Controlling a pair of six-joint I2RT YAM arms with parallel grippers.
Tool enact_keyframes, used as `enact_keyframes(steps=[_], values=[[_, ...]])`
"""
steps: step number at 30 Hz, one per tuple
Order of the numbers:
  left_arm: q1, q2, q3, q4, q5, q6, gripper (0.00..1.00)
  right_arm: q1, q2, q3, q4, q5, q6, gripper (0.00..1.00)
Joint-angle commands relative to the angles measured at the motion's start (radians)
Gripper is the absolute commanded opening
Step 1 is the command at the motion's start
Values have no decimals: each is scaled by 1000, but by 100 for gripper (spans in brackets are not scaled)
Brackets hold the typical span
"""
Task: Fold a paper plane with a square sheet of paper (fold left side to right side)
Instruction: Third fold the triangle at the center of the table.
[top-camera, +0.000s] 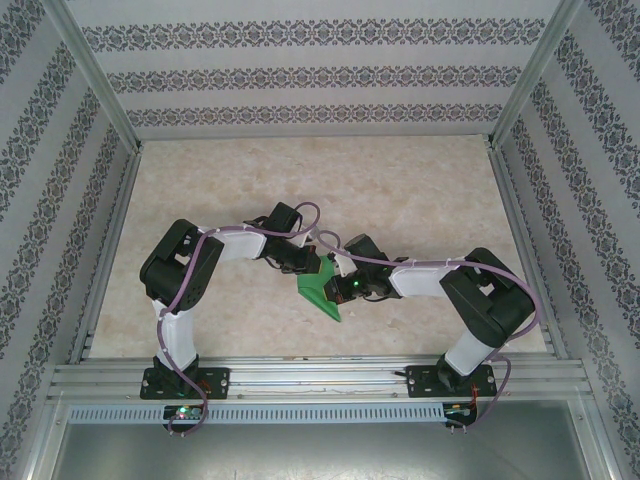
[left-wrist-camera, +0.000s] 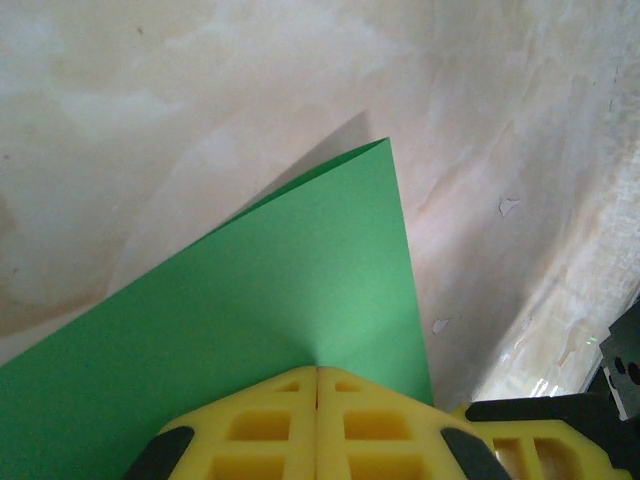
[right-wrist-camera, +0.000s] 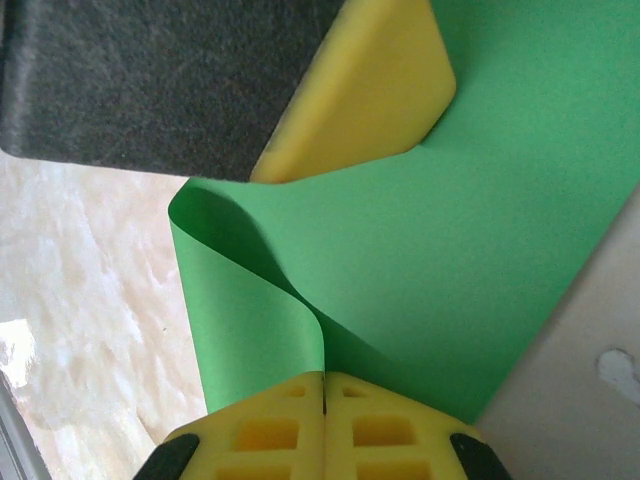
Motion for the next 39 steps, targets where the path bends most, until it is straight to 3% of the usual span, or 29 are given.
enact_keyframes(steps=[1,10,39], values=[[-17,36,-12,-46,-48,9,7,15,14,6,-7,-10,-1,0],[-16,36,-13,-43,-57,3,7,21,-41,-16,-6,-24,4,0],[-16,31,-22,-33,-57,-4,7,19,-4,9,-27,25,-8,0]])
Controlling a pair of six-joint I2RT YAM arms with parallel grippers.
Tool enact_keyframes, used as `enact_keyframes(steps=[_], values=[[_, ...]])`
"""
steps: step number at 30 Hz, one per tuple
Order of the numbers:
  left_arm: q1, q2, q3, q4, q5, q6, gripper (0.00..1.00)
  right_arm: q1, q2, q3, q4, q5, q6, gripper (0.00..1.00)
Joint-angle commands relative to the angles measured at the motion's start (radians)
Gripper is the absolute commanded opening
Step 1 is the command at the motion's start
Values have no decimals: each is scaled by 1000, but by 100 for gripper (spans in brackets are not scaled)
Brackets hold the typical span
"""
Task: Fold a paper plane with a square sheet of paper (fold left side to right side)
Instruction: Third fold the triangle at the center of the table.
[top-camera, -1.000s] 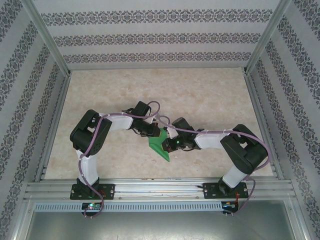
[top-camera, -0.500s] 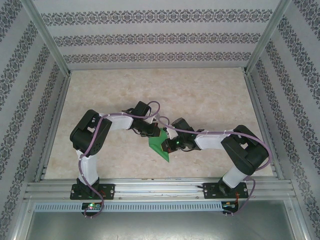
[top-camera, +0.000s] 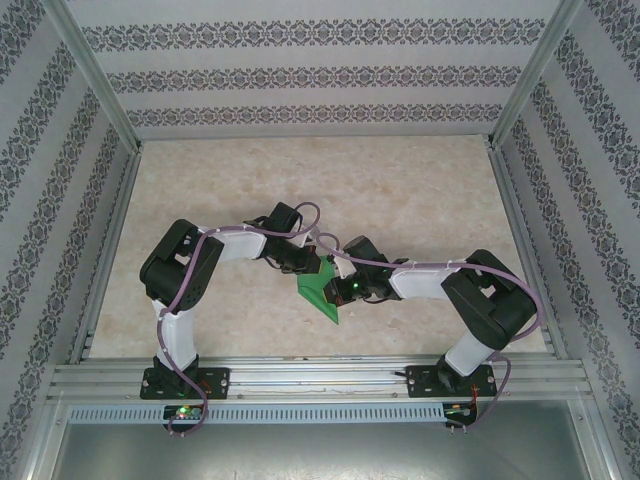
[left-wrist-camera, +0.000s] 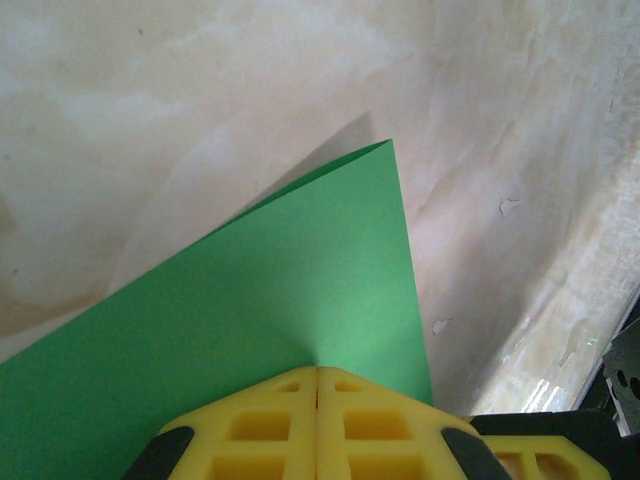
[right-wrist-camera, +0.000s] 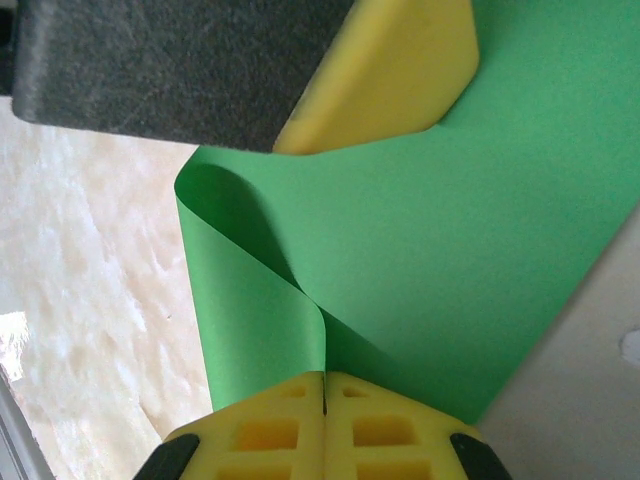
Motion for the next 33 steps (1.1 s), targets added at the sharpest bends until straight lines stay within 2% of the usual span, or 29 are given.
enact_keyframes(steps=[1,33], values=[[-17,31,-22,-33,-54,-1,7,-1,14,18,-17,11,-8,0],[-16,34,-25,-22,-49,-5,7,0,29,37,-35,29,-19,0]])
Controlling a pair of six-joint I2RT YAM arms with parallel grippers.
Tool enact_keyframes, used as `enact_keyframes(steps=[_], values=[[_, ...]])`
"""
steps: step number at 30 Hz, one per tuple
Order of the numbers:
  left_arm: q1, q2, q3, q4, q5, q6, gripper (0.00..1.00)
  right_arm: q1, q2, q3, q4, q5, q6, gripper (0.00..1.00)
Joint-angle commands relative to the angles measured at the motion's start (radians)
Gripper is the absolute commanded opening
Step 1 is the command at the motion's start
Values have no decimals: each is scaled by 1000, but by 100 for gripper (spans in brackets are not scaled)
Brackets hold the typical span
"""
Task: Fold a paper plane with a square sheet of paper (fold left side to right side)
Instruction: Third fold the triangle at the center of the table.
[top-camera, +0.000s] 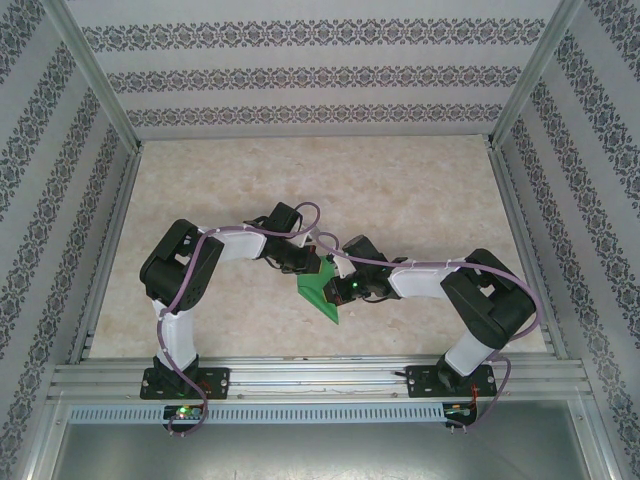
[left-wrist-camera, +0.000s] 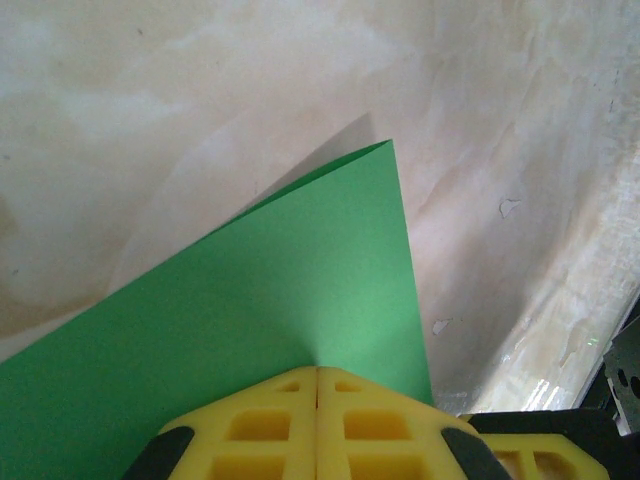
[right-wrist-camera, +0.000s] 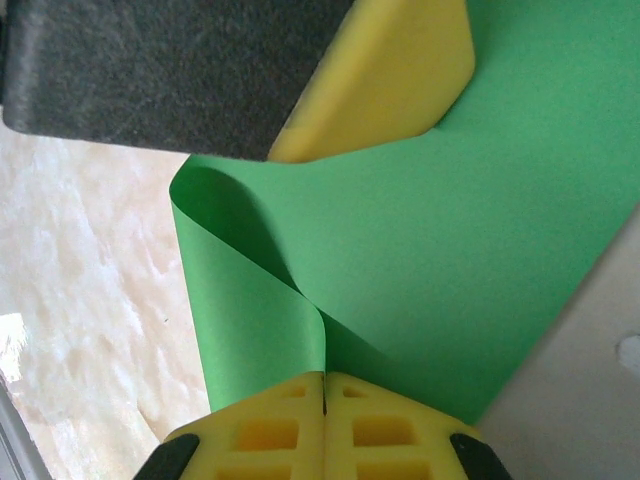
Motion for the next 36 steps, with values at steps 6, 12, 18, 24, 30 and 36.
enact_keyframes(steps=[6,12,18,24,30,36], values=[[-17,34,-25,-23,-49,-3,7,1,29,26,-21,18,-20,0],[-16,32,-27,-21,-48,-5,7,2,45,23,-19,21,-21,0],[-16,22,-26,-12,-49,-8,7,2,70,22,-22,21,-25,0],[-15,-10,4,-28,-55,-2,14,4,83,16,-27,10,-26,0],[0,-62,78,-102,-88,37,21,6,76,14,-39,7,-26,0],[73,-172,63,-127,-113,56,29,8,77,13,-47,0,-26,0]])
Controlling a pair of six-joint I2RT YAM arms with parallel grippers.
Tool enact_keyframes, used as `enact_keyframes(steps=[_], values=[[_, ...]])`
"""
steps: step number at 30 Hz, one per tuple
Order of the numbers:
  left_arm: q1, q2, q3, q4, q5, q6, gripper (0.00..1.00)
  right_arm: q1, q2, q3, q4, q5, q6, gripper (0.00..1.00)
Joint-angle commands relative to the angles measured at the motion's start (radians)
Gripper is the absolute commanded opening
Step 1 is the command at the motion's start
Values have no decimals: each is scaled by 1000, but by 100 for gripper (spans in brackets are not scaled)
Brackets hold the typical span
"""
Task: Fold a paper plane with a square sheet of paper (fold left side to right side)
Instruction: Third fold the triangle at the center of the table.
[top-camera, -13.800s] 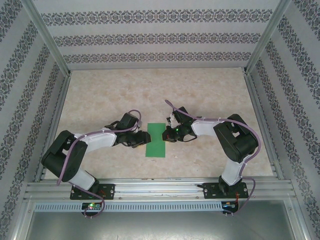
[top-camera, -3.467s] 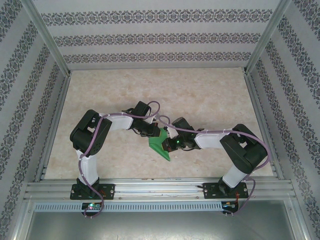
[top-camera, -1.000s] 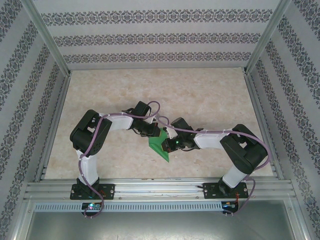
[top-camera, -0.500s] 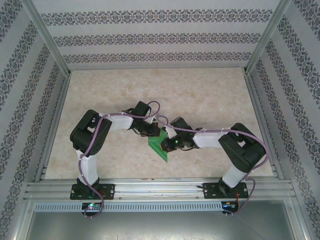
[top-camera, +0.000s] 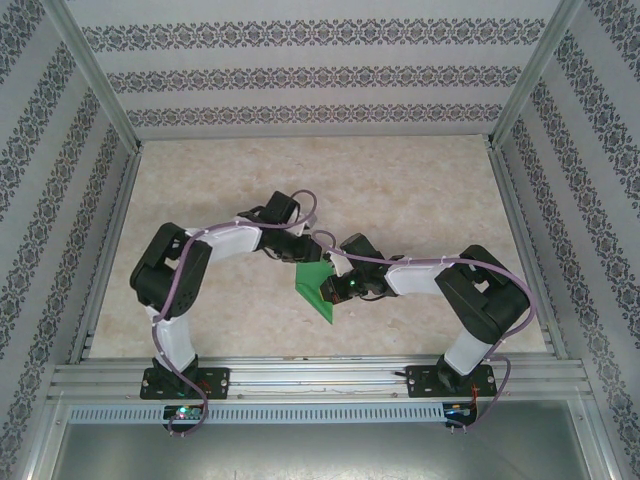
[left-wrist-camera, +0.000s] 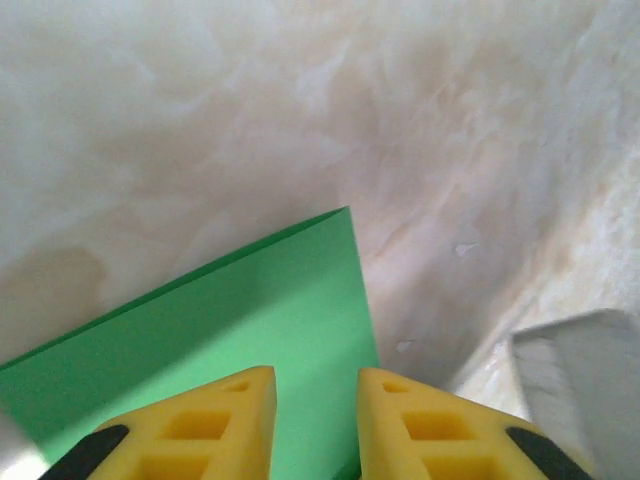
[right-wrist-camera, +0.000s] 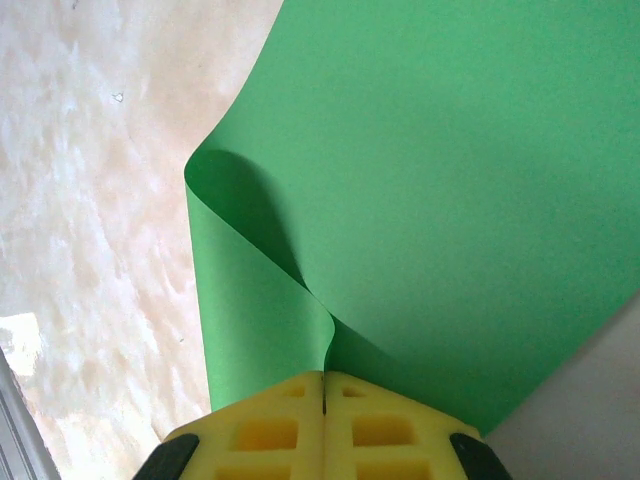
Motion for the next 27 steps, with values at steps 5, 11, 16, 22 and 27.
enact_keyframes(steps=[5,11,16,22,27], values=[[103,-228,-86,-49,-61,43,30,8,31,-21,-69,35,-23,0],[126,-424,-244,-2,-51,9,23,8,30,-23,-84,39,-25,0],[125,-541,-400,107,14,-91,19,8,36,-18,-96,37,-30,0],[124,-632,-546,204,39,-198,15,8,41,-8,-111,40,-36,0],[118,-644,-615,305,72,-278,14,10,46,0,-123,47,-36,0]])
